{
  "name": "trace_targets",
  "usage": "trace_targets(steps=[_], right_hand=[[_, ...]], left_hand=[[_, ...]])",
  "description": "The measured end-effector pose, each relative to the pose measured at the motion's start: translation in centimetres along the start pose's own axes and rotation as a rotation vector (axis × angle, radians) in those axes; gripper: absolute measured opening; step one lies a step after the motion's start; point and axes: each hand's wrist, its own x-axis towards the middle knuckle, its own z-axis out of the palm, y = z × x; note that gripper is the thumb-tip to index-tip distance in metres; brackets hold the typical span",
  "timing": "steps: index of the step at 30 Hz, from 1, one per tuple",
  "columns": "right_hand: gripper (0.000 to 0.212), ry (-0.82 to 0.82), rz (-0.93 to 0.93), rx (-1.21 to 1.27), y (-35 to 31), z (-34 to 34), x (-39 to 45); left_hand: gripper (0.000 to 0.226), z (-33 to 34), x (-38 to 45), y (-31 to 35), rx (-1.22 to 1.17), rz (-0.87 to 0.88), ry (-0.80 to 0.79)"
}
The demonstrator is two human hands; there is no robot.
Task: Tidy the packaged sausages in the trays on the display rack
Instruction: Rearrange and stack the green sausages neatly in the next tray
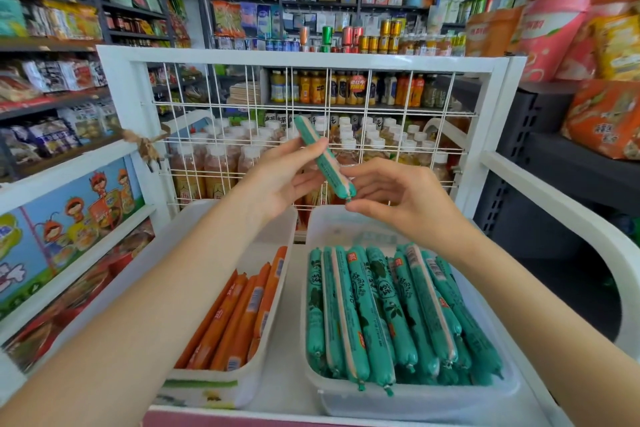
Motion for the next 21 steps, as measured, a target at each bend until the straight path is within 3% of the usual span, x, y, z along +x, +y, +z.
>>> trace_targets(steps=[8, 13, 16, 21], right_hand=[[0.038, -0.028, -0.001, -0.032, 0.5, 0.0, 0.0], [0.037, -0.094, 0.163, 0.158, 0.8, 0.1, 0.1], [0.028, -0.017, 0.354, 0.328, 1.4, 0.1, 0.1], [0.018, 0.052, 0.559, 0.228, 3.2, -0.4, 0.0]], left_hand=[[0.012, -0.2, 0.0, -0.4, -0.015, -0.008, 0.033], [0.045, -0.1, 0.1, -1.1, 0.007, 0.051, 0.108], [0.047, 0.4, -0.2, -2.2, 0.046, 0.106, 0.142], [0.060, 0.4, 0.1, -3.9, 0.037, 0.017, 0.066]])
